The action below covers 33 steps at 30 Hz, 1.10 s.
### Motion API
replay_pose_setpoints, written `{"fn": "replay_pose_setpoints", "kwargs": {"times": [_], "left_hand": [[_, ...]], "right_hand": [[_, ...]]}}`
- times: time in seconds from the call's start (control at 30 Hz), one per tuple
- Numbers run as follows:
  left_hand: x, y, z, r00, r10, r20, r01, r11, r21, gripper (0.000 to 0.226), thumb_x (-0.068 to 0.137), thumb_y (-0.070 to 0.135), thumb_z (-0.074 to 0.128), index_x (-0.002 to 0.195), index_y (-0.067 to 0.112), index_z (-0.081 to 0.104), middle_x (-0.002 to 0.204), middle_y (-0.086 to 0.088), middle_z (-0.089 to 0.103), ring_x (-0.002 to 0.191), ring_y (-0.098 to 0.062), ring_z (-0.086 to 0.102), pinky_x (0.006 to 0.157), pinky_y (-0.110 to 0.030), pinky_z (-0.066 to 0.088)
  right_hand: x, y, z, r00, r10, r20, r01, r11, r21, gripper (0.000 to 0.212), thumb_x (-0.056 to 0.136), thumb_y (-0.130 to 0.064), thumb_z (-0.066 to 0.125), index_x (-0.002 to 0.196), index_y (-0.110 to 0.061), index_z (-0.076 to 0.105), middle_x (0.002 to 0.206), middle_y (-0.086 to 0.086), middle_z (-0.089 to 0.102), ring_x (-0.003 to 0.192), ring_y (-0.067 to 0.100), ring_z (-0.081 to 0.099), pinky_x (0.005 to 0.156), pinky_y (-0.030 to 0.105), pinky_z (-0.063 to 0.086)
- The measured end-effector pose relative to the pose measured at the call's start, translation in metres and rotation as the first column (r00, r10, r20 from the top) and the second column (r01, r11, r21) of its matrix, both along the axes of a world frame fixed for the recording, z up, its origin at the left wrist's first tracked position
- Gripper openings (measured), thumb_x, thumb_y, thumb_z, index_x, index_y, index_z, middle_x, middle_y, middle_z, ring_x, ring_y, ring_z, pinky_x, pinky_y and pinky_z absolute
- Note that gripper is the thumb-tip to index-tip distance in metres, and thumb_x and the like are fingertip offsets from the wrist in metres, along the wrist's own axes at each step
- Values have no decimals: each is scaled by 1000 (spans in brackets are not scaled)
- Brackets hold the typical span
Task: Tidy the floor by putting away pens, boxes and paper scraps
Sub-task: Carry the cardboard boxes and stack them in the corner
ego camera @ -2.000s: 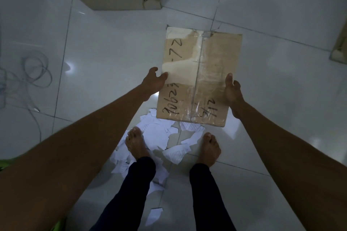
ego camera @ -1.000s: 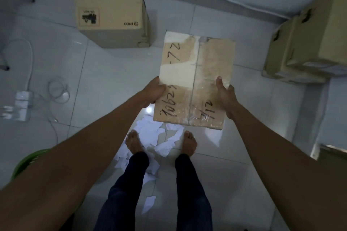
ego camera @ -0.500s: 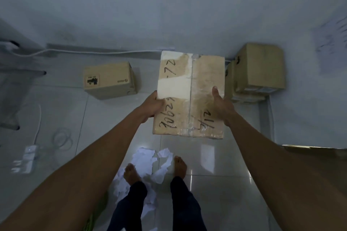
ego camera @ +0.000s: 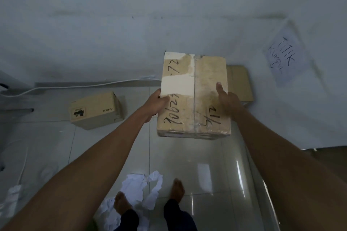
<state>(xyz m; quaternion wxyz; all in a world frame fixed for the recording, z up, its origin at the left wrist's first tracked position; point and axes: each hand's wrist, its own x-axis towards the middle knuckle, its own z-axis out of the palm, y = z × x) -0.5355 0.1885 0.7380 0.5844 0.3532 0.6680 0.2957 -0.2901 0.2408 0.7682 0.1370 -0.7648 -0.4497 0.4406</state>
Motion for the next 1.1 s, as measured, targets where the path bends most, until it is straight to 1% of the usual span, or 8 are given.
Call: {"fn": "replay_pose_setpoints", "kwargs": {"times": [0.2,0.33,0.5,0.63,0.77,0.9,1.03,1.1], "left_hand": [[41,28,6,989,118,94,-119,993,1,49,91,27,56,137,17,40,127,-7,59,109,-26,62,94,-49,51],[60,41,-1,975,192,114,-195,981,13,76,74,40,68,137,16,33,126,-10,58,108,-25,62,94,-48,52],[86,55,-1,978,184,96,-187,982,15,51,96,18,53,136,8,24,109,-5,58,93,-16,60,81,-34,53],[97,69,-1,981,157,112,-158,987,0,57,95,21,54,142,7,24,129,-12,55,111,-25,59,94,-44,51],[104,84,-3,981,139,133,-138,990,-18,53,93,22,58,136,7,30,124,-11,58,108,-26,62,89,-46,54],[111,102,-3,987,109,116,-111,994,9,56,91,24,62,134,6,32,124,-14,58,107,-25,62,90,-46,54],[120,126,-5,992,84,92,-84,996,2,55,93,24,58,136,10,26,123,-12,56,105,-24,60,88,-41,54],[122,141,-11,994,71,85,-70,997,-13,55,95,23,56,137,11,23,122,-12,54,103,-24,59,88,-41,53]], "right_hand": [[34,29,17,997,64,38,-63,998,-2,98,80,-83,28,127,-1,54,131,20,54,114,35,54,89,37,39],[49,44,23,997,68,38,-68,998,6,96,81,-81,28,128,-2,54,133,19,53,117,35,53,94,39,40],[65,55,27,995,76,65,-77,997,13,95,84,-78,26,134,-1,50,139,20,48,124,36,49,102,41,38],[79,64,29,995,59,77,-62,998,33,95,84,-79,24,132,-1,51,136,21,51,121,36,51,101,41,39],[87,71,33,998,22,62,-23,999,28,98,81,-82,24,135,-3,49,139,20,49,124,36,49,104,44,39],[96,78,28,999,-45,22,45,998,36,104,70,-91,24,118,-5,57,123,13,57,112,31,55,100,46,44],[100,94,23,991,-132,-8,133,989,62,85,90,-69,33,133,3,47,134,21,51,122,36,49,100,40,39],[102,103,18,986,-167,-7,168,984,56,88,90,-69,34,141,2,36,145,20,41,132,36,41,106,41,34]]}}
